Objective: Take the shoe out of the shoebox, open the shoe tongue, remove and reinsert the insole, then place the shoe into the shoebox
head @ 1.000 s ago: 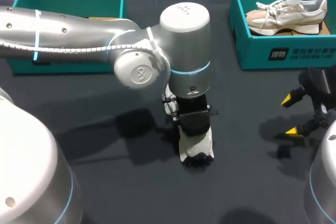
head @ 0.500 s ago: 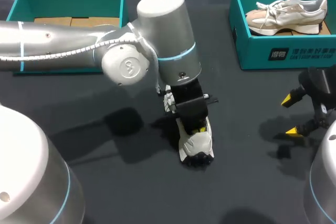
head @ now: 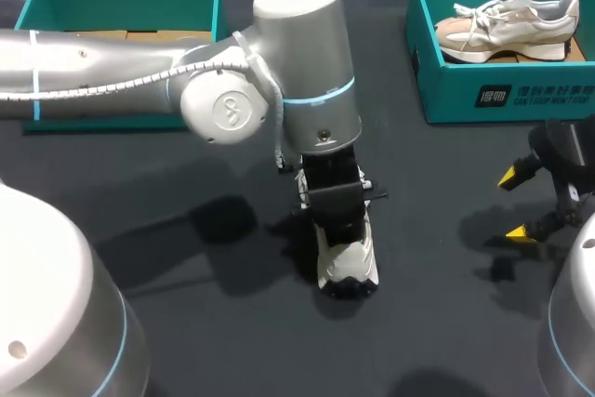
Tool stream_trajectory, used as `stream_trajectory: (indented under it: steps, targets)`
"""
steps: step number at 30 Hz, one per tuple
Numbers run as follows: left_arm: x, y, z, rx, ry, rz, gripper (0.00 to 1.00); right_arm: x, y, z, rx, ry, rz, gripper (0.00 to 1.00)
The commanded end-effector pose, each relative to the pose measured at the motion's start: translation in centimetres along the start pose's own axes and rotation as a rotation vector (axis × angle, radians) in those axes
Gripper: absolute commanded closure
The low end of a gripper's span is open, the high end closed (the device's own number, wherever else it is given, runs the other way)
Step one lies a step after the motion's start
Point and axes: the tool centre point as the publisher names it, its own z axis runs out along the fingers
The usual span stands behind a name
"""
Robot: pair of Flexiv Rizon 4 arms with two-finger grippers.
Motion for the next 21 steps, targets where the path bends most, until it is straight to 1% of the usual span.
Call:
stream_trajectory:
  steps: [1,8,11,13,16,21]
  targets:
    - [0.0,0.7,1.5,0.011,0.018,-0.012,1.0,0.2,0.0,0.0,0.002,-0.003,0.001,0.0]
    - [0.9,2.6,2.8,-0.021,0.024,-0.038,1.0,0.2,0.0,0.0,0.002,-0.003,0.001,0.0]
    - [0.6,3.3,2.8,-0.063,0.008,-0.051,1.0,0.2,0.0,0.0,0.002,-0.003,0.001,0.0]
    - [0.3,3.6,2.3,-0.088,-0.013,-0.054,1.0,0.2,0.0,0.0,0.002,-0.003,0.001,0.0]
    - [-0.3,3.5,0.6,-0.104,-0.044,-0.046,1.0,0.2,0.0,0.0,0.002,-0.003,0.001,0.0]
    - [-0.8,2.8,-2.2,-0.101,-0.075,0.002,1.0,0.2,0.0,0.0,0.002,-0.003,0.001,0.0]
